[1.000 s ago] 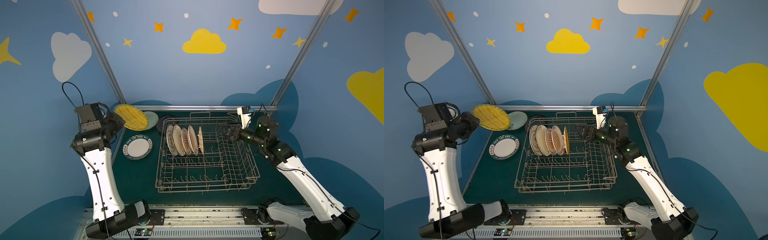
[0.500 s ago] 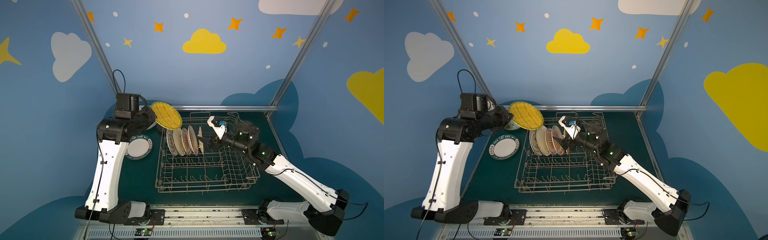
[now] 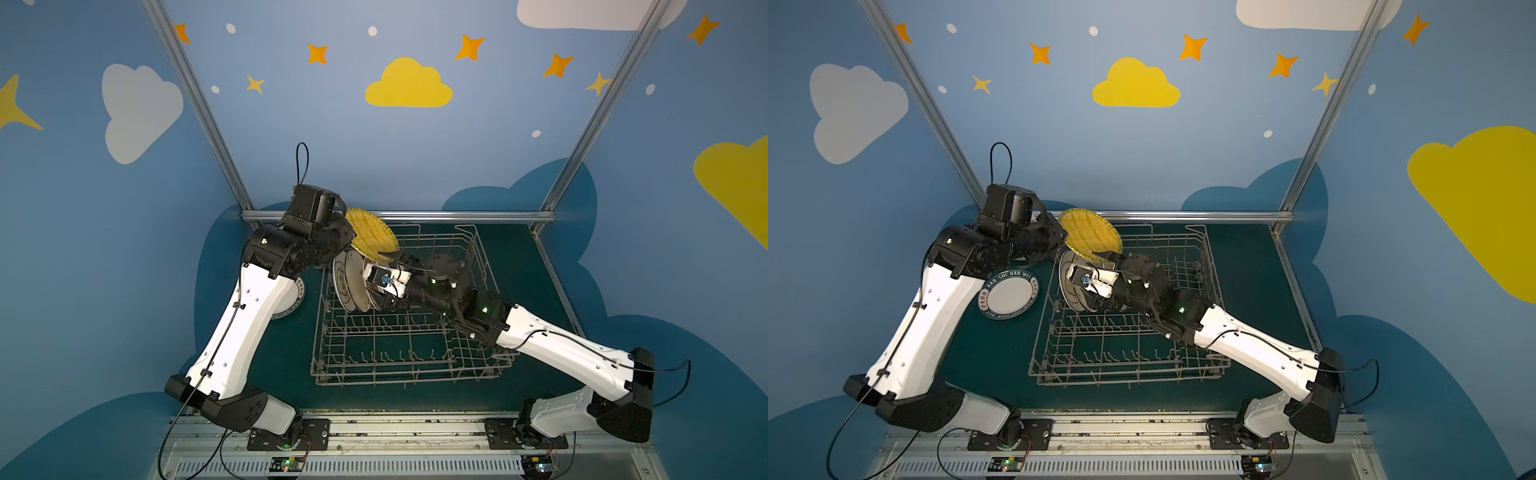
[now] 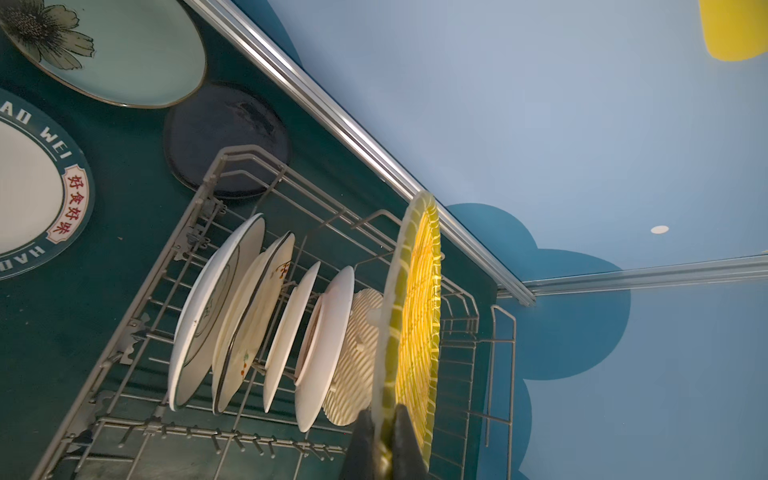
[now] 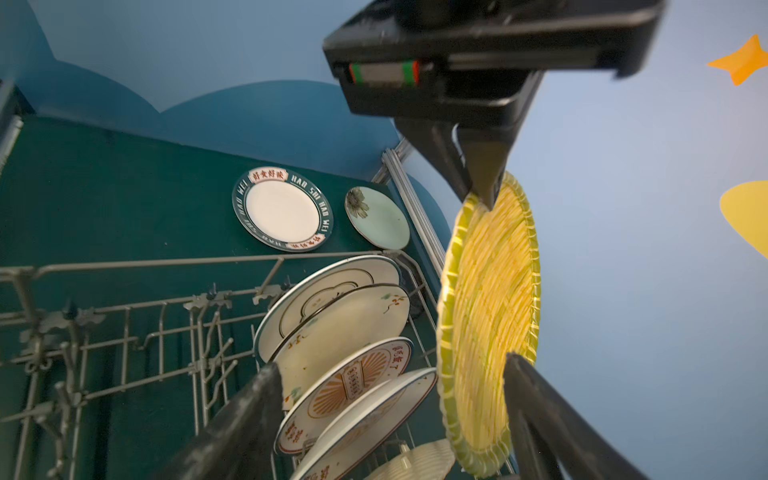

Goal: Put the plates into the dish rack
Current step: 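Carry the bamboo mat over the rack while the right gripper reaches to grasp it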

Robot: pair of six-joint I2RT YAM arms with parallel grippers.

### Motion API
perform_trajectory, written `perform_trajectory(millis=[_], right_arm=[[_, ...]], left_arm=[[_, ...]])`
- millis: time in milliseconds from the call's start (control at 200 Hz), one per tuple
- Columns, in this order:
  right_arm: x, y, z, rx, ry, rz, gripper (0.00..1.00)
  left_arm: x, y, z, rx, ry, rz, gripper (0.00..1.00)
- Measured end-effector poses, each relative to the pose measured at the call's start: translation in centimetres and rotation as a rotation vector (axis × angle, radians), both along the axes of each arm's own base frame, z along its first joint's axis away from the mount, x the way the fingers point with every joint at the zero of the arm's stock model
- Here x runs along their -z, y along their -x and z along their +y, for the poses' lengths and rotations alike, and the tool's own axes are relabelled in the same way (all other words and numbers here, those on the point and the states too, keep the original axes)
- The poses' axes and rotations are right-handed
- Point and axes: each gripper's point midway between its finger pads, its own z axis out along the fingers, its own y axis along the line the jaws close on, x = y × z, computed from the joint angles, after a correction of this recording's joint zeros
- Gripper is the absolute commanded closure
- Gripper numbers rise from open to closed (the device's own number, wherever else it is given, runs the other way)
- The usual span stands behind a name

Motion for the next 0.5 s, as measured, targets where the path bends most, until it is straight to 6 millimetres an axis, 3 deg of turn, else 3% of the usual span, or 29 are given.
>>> perform_trajectory(millis=[265,501], right_arm=[[0.2,-2.5,0.2,0.121,0.042,-0.084,0.33],[-0.4,-3.6,0.8,0.16,0.04,-0.114,0.47]], left_arm=[[-0.2,0.1,0.3,-0.03,0.002,-0.007,0.96],[-1.8,1.4,1.0,-0.035,0.019,-0.047,0.96]])
